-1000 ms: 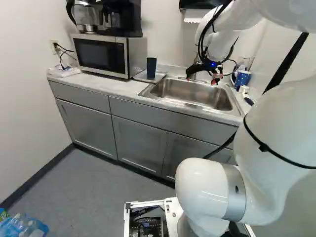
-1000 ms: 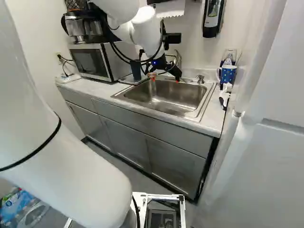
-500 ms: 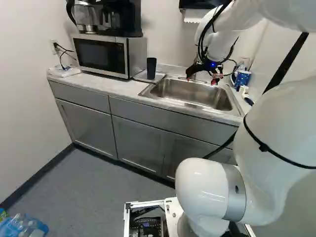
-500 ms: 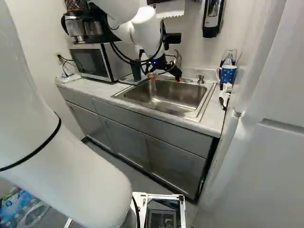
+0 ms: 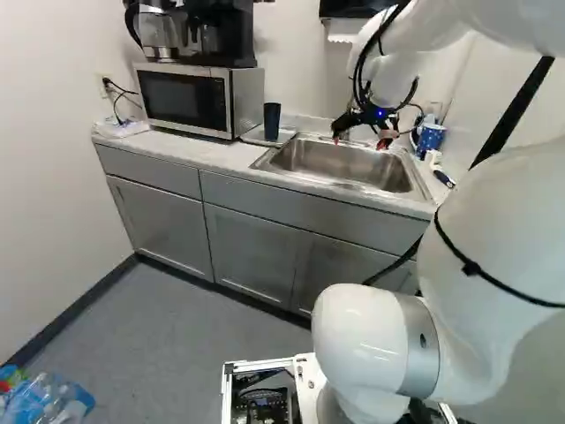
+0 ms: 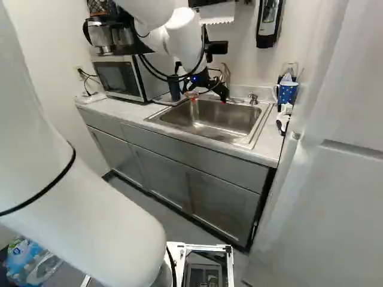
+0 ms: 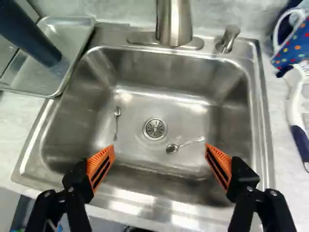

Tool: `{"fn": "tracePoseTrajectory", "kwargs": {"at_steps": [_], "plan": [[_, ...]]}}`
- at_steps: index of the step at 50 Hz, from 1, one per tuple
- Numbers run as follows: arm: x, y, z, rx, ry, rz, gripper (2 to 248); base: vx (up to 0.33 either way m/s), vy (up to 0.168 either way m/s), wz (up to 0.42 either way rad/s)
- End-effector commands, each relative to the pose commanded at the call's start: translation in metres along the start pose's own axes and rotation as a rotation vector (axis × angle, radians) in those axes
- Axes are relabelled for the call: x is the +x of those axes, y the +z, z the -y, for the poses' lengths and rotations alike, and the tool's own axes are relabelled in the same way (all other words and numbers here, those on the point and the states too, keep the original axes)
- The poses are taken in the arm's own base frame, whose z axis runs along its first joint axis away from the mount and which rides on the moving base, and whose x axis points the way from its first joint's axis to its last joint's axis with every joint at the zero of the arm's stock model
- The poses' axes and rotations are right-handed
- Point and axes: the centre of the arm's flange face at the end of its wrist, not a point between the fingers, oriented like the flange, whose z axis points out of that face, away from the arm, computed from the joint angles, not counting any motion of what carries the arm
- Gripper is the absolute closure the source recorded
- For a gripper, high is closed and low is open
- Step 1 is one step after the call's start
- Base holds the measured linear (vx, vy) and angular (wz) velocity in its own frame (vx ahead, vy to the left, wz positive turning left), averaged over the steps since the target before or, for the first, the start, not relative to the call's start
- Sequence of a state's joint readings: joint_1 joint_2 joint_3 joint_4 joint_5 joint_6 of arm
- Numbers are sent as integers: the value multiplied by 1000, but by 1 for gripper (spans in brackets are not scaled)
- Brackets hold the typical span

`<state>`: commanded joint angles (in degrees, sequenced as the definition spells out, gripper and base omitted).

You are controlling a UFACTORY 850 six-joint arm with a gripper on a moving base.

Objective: Rinse the cup and place it in the tray

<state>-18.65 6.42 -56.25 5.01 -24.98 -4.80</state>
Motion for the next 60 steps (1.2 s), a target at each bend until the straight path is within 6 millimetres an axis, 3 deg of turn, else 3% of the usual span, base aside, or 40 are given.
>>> {"fn": "tracePoseTrajectory", "kwargs": {"at_steps": [60], "plan": [[0,0,0,0,0,0,3,-58,86,-6]]}}
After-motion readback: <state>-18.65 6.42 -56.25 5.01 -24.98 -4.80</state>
